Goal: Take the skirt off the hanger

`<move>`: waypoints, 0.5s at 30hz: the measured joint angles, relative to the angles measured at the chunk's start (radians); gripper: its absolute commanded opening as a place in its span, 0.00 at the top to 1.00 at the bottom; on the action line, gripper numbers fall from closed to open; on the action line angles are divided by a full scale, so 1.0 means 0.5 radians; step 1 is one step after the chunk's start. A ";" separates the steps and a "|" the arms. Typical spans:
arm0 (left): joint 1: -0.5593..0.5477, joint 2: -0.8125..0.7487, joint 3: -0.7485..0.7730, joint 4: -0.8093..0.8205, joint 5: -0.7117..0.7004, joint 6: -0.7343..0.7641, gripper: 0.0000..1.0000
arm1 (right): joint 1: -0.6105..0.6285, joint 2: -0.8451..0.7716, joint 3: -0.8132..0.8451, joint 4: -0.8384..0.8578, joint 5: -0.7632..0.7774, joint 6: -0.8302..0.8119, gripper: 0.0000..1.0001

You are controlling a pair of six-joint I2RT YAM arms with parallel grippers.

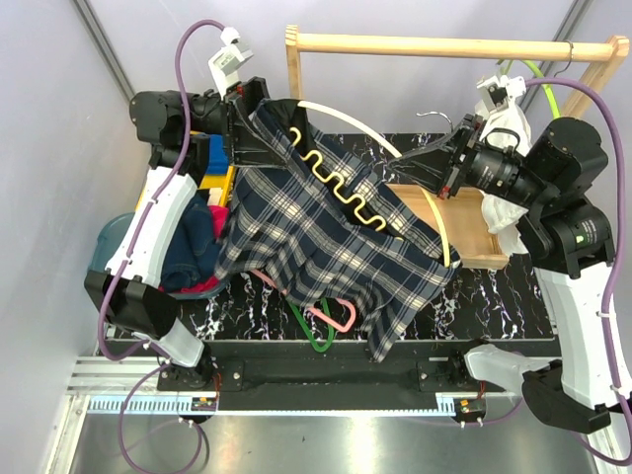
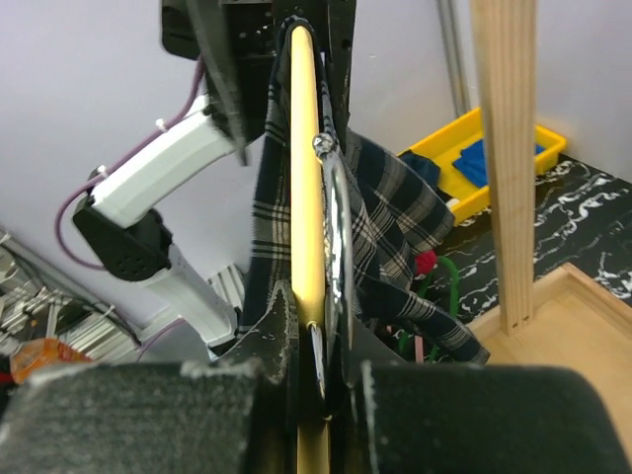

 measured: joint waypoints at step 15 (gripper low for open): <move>0.423 -0.008 0.060 0.141 -0.074 -0.182 0.10 | -0.002 0.074 0.192 -0.142 0.198 -0.085 1.00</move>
